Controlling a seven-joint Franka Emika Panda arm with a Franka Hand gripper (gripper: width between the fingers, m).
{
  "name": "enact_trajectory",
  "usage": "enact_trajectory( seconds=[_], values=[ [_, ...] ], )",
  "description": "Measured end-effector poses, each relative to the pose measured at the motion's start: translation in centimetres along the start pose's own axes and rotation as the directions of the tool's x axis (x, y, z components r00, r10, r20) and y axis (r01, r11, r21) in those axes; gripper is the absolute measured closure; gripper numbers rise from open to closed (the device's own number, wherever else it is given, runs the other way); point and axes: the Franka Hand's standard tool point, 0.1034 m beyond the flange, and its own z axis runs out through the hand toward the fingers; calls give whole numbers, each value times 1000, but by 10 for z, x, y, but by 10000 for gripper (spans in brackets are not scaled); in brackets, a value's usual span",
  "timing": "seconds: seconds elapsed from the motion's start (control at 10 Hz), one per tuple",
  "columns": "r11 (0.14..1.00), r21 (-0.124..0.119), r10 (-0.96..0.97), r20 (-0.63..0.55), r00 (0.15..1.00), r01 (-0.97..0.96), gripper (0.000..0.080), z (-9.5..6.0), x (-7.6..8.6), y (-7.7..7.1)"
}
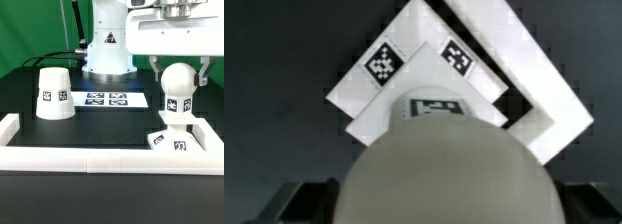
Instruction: Assemble lamp
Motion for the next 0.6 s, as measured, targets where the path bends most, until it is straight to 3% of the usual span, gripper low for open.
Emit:
enact_trajectory(
  seconds=[0.3, 0.6],
  values=[
    [957, -2, 290, 4, 957, -290, 219, 1, -8, -8],
    [855, -2, 519, 15, 855, -519, 219, 1, -10, -11]
  ],
)
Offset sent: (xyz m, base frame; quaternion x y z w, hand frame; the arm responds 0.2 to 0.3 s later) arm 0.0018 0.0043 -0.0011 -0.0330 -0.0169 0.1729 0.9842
